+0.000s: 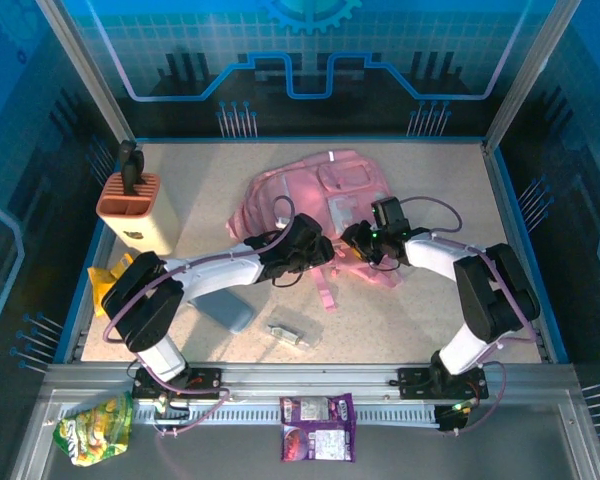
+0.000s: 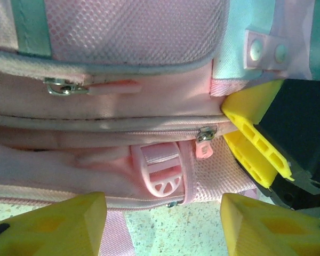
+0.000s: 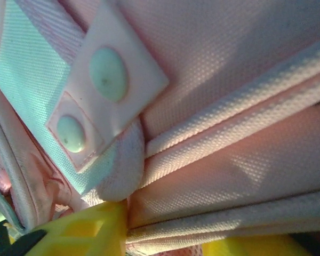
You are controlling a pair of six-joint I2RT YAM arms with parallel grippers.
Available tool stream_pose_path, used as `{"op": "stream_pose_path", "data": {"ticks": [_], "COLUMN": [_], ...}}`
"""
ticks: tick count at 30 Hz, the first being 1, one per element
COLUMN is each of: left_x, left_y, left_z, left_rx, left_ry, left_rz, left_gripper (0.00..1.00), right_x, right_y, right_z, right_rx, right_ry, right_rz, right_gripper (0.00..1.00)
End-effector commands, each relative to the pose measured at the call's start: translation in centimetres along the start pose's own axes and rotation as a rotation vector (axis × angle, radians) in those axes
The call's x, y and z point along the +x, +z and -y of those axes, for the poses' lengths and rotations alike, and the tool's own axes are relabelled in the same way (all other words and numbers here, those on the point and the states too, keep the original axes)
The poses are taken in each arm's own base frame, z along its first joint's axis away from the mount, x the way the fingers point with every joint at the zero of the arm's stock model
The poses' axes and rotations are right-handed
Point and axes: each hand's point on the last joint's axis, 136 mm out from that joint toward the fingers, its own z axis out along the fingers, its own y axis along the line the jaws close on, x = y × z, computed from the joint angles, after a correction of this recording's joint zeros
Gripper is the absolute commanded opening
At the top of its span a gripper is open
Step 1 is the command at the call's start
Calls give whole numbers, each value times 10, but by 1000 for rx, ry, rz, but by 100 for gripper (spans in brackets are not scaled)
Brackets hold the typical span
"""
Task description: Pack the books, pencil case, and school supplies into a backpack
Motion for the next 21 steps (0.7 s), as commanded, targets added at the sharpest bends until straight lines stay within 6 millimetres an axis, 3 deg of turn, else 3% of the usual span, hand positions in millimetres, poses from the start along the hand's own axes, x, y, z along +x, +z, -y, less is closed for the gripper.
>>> {"op": "stream_pose_path", "data": {"ticks": [1,4,9,21], "left_x": [-1,-1,8,14], "left_y": [-5,-9,-14,-24], "left_z": [3,4,7,27], "left_rx": [-14,-13,-53,-87], "left_ry": [10,27,85,194], "left_rz": [5,12,17,56], "left_gripper": [59,59,59,65], "right_x": [-15,-17,-20,-16], "right_y": [2,-5,-22,-58], "right_z": [-7,-16,-31,-59], "right_rx": [-41,-89,-145,-292], "right_ry": [14,3,-24,-35], "right_rz": [47,64,94,124], "right_gripper": [29,16,5,0]}}
